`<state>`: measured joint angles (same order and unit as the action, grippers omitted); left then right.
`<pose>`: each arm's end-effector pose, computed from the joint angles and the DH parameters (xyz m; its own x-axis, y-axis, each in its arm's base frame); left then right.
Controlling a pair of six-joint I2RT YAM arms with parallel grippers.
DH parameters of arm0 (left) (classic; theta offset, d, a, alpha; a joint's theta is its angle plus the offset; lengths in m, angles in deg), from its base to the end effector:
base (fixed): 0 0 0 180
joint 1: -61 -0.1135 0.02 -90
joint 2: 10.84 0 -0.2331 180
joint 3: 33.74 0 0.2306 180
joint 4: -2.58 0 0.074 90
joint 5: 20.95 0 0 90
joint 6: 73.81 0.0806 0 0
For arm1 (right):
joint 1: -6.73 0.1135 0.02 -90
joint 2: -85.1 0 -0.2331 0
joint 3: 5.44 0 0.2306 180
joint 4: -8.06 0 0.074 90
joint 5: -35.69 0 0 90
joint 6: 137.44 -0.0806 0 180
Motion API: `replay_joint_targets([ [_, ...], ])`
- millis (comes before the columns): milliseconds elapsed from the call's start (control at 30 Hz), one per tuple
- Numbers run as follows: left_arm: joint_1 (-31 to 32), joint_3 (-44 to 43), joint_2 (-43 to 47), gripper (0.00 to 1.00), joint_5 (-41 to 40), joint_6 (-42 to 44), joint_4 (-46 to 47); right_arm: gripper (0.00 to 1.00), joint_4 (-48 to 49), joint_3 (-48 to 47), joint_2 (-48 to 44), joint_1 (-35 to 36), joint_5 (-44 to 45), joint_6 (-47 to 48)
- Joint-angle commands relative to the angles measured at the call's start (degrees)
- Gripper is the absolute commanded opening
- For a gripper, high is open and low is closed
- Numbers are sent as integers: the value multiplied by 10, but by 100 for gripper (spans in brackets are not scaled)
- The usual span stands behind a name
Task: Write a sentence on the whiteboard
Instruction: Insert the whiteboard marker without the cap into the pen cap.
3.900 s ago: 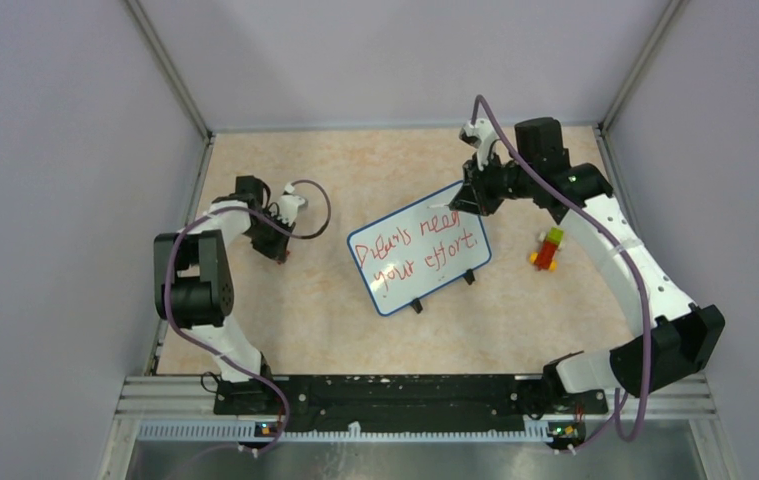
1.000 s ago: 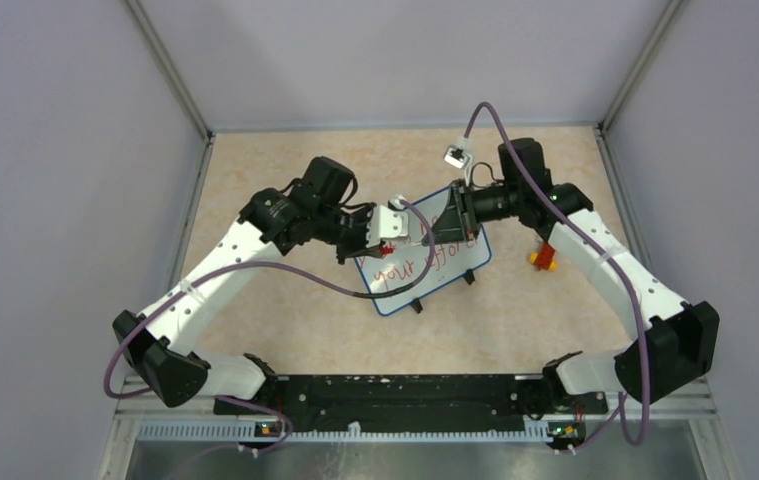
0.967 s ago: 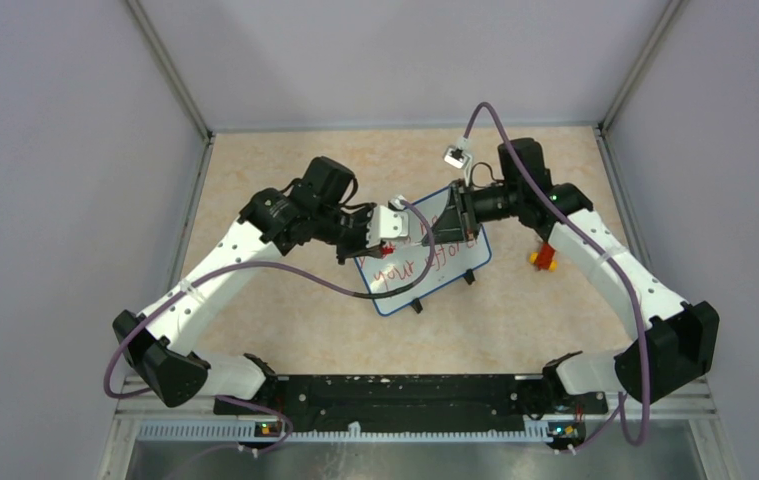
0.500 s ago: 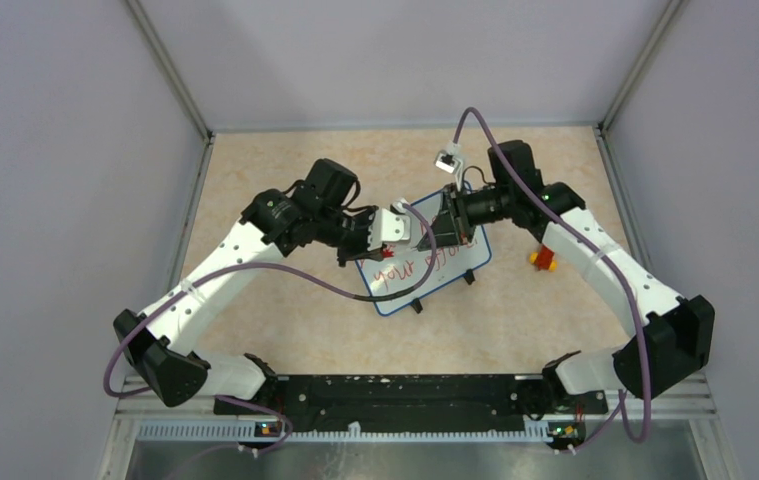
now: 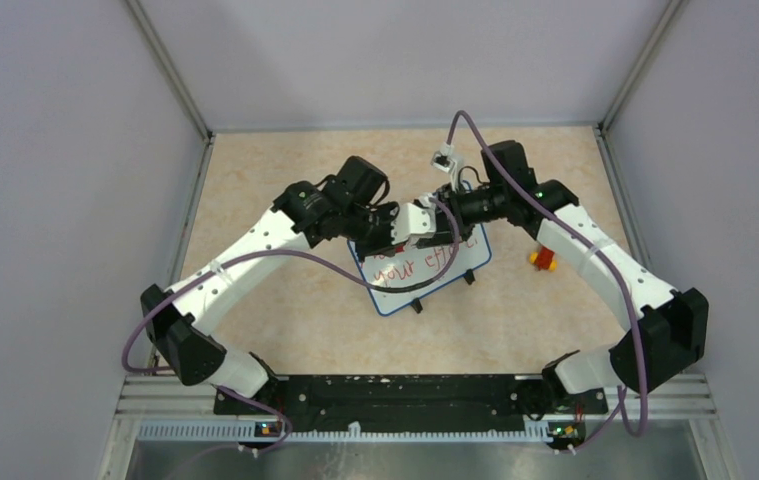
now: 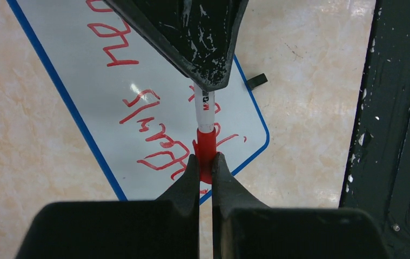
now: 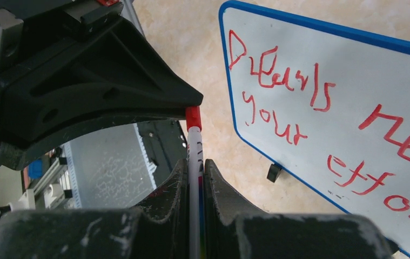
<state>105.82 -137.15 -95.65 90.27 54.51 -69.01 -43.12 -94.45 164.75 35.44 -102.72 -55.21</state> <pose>0.1974 -0.2373 0.3001 0.0589 0.7564 -0.6515 0.9880 0.0493 0.1465 0.2347 0.1973 0.2953 -0.6887 -0.2749 -0.6710 -0.7212 0.3549 0.5949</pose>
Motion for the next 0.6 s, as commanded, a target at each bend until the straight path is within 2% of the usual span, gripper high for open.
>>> replay_joint_targets([
  [0, 14, -37, 3, 0, -2, -60, 68, 0, 46, -1, -4, 10, 16, -11],
  [200, 28, -71, -9, 0, 36, -76, 98, 0, 54, 9, 0, 25, 18, -10],
  [567, 69, -146, -60, 0, 30, -94, 130, 0, 58, 5, 15, 45, 7, -13],
])
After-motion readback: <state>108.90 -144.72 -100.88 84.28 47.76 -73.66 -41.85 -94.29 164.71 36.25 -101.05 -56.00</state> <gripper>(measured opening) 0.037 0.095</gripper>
